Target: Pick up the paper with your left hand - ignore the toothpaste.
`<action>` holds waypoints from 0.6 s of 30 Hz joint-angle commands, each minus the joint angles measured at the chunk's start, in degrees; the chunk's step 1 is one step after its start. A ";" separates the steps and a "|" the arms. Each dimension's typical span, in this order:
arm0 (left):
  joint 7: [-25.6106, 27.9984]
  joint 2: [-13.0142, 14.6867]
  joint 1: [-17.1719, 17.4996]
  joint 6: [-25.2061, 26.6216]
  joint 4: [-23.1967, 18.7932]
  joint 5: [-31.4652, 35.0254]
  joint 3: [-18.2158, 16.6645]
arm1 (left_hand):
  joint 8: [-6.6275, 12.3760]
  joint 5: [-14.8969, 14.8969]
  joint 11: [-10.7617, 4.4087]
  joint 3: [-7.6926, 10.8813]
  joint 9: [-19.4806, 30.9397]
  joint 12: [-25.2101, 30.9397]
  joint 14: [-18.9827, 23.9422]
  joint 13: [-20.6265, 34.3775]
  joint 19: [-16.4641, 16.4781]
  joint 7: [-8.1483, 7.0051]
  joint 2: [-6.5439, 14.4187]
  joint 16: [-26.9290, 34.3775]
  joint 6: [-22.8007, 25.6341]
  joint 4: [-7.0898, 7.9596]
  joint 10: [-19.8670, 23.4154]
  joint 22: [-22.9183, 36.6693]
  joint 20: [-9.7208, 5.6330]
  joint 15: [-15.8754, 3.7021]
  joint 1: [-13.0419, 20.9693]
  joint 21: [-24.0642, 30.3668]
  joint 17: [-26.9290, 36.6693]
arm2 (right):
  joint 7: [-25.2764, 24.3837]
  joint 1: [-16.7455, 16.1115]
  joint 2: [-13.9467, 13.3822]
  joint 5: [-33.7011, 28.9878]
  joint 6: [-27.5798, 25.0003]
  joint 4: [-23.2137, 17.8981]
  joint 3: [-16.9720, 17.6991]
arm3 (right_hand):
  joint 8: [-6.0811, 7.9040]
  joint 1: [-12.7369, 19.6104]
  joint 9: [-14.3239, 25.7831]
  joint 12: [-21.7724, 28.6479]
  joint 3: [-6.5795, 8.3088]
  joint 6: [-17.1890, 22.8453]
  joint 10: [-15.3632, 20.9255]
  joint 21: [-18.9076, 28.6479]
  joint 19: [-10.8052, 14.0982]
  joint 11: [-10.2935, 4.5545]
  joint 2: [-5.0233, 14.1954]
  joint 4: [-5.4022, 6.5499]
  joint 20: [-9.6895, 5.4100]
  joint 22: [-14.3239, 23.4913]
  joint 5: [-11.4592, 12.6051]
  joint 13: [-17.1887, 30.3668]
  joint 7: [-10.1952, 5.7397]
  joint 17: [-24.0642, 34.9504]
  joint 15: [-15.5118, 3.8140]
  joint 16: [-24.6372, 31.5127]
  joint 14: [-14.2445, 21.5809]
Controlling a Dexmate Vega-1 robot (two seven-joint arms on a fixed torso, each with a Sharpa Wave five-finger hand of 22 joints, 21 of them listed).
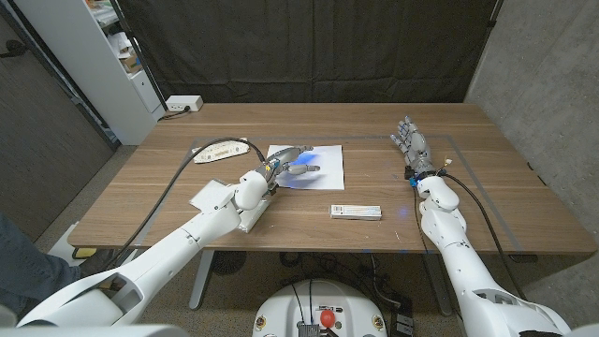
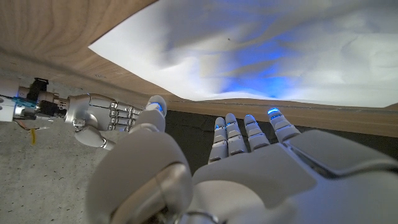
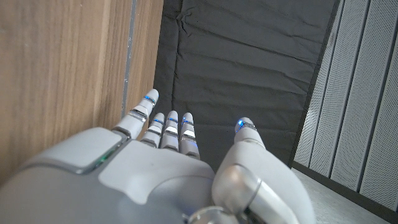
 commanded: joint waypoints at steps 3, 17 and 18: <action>-0.42 -0.66 -1.05 -1.04 2.55 -1.05 0.67 | -0.04 -0.10 0.24 -0.05 0.19 -0.09 -0.15 0.29 -0.36 -0.10 0.14 -0.12 0.20 0.01 -0.32 0.22 0.01 0.25 0.78 -0.01 0.14 | -0.40 0.18 0.14 -0.46 -0.42 0.20 -0.31 | -0.12 -0.31 0.19 -0.25 -0.13 0.38 0.54 0.21 0.15 -0.02 0.04 0.04 0.20 0.12 0.18 0.17 0.01 -0.05 -0.01 0.27 0.23; -1.26 -0.92 -1.47 -0.46 3.74 -1.52 1.17 | -0.05 -0.14 0.31 -0.20 0.20 -0.10 -0.10 0.31 -0.44 -0.20 0.17 -0.10 0.44 0.06 -0.26 0.23 0.25 0.34 0.89 -0.09 0.15 | -0.51 0.71 0.30 -0.61 -0.15 1.14 -0.34 | -0.11 -0.34 0.19 -0.24 -0.14 0.44 0.58 0.20 0.13 0.09 0.05 0.05 0.27 0.12 0.18 0.17 -0.01 -0.04 -0.08 0.26 0.21; -1.37 -0.90 -1.52 -0.35 3.77 -1.50 1.22 | -0.05 -0.14 0.26 -0.21 0.20 -0.10 -0.08 0.31 -0.43 -0.17 0.17 -0.10 0.45 0.06 -0.26 0.23 0.25 0.35 0.89 -0.09 0.15 | -0.47 0.80 0.33 -0.62 -0.10 1.30 -0.34 | -0.12 -0.34 0.19 -0.25 -0.14 0.42 0.57 0.21 0.14 0.07 0.05 0.05 0.28 0.12 0.18 0.17 -0.05 -0.04 -0.06 0.26 0.23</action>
